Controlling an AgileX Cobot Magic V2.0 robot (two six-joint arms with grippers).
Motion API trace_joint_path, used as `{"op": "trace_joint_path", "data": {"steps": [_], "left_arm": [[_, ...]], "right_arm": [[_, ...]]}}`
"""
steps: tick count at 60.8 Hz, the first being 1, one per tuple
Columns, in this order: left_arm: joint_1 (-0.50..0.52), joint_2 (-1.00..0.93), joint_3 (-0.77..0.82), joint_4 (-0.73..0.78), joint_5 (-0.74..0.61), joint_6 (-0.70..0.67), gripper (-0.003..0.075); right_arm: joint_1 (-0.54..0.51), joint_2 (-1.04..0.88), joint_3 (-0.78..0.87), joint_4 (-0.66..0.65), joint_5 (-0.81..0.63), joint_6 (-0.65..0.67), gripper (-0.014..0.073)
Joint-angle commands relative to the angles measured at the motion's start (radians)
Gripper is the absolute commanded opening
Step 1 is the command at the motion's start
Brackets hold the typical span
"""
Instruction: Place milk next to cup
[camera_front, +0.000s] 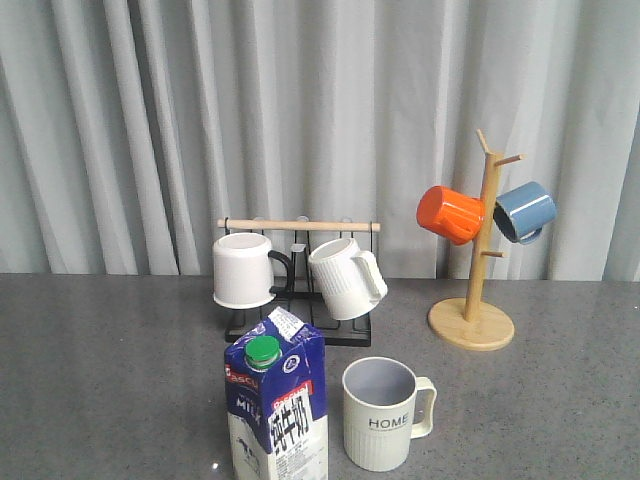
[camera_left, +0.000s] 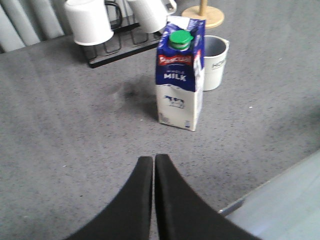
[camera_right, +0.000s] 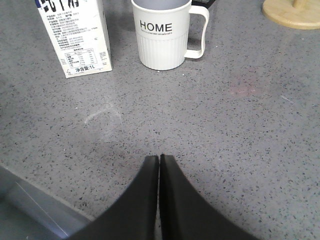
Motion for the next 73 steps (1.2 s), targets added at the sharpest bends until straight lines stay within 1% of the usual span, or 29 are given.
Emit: {"op": "trace_joint_path", "data": {"steps": [1,5,7,13,16,22,26,31,36,41,46,58,66,73], "left_arm": [[-0.004,0.007,0.009,0.022,-0.129,-0.007,-0.0008],[0.0,0.006,0.079,0.047,-0.249,-0.007,-0.0008],[0.003,0.006,0.127,0.064,-0.339,-0.007,-0.0008],[0.035,-0.008,0.297,0.07,-0.669,-0.007,-0.0008],[0.061,-0.029,0.411,0.07,-0.853,-0.008,-0.0008],[0.103,-0.083,0.622,0.07,-1.137,-0.015,-0.0008],[0.126,-0.133,0.767,0.07,-1.284,-0.044,-0.0008],[0.154,-0.203,0.917,0.07,-1.387,-0.082,-0.0008],[0.191,-0.288,1.037,0.07,-1.417,-0.112,-0.0008],[0.23,-0.371,1.118,0.03,-1.416,-0.136,-0.0008],[0.271,-0.455,1.107,-0.008,-1.269,-0.129,-0.0008],[0.349,-0.619,1.11,0.001,-1.074,-0.101,-0.0008],[0.373,-0.618,1.11,0.015,-1.025,-0.101,-0.0008],[0.38,-0.62,1.11,0.019,-1.031,-0.102,-0.0008]], "right_arm": [[-0.002,0.003,-0.025,0.01,-0.072,-0.002,-0.0005],[-0.002,0.003,-0.025,0.01,-0.072,-0.002,-0.0005],[-0.002,0.003,-0.025,0.01,-0.072,-0.002,-0.0005],[-0.002,0.003,-0.025,0.01,-0.072,-0.002,-0.0005],[-0.002,0.003,-0.025,0.01,-0.072,-0.002,-0.0005],[-0.002,0.003,-0.025,0.01,-0.072,-0.002,-0.0005],[-0.002,0.003,-0.025,0.01,-0.071,-0.002,-0.0005],[-0.002,0.003,-0.025,0.01,-0.071,-0.002,-0.0005],[-0.002,0.003,-0.025,0.01,-0.071,-0.002,-0.0005],[-0.002,0.003,-0.025,0.01,-0.071,-0.002,-0.0005],[-0.002,0.003,-0.025,0.01,-0.072,-0.002,-0.0005],[-0.002,0.003,-0.025,0.01,-0.071,-0.002,-0.0005],[-0.002,0.002,-0.025,0.01,-0.07,-0.002,-0.0005],[-0.002,0.002,-0.025,0.01,-0.07,-0.002,-0.0005]]}}
